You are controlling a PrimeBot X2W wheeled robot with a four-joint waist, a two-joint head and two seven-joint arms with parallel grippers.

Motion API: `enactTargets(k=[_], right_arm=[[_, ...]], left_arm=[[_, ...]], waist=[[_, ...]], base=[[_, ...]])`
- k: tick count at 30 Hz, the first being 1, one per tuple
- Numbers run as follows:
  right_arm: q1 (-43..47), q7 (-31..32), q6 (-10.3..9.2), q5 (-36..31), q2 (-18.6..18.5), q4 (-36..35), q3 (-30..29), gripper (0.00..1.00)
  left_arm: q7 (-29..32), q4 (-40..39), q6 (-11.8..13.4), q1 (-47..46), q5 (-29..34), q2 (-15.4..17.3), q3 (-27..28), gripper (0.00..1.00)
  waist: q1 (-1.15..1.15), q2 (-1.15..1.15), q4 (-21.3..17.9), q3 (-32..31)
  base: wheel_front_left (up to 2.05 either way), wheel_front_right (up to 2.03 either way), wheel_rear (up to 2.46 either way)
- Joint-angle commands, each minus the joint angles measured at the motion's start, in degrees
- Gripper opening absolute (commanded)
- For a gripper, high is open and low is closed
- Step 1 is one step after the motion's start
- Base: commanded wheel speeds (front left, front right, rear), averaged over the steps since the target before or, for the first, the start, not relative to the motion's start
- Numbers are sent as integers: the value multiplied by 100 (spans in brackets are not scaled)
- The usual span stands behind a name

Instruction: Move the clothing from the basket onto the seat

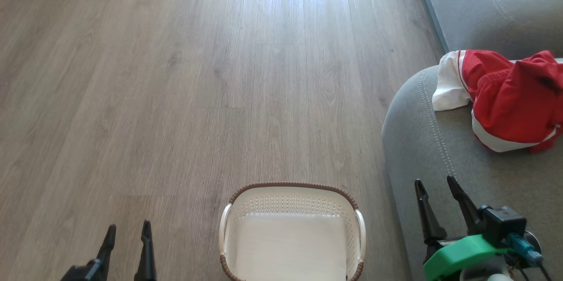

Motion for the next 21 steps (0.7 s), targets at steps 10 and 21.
enactTargets(k=[10, 21], right_arm=[[-140, -58, -2, 110, 0, -196, 188, 100], [-209, -90, -2, 102, 0, -68, 147, 100]], left_arm=[[-70, -110, -136, -171, 91, -18, 322, 100], [-70, 24, -138, -234, 51, -63, 321, 100]], waist=[[0, 0, -37, -16], [0, 0, -31, -15]], base=[[0, 0, 0], [0, 0, 0]])
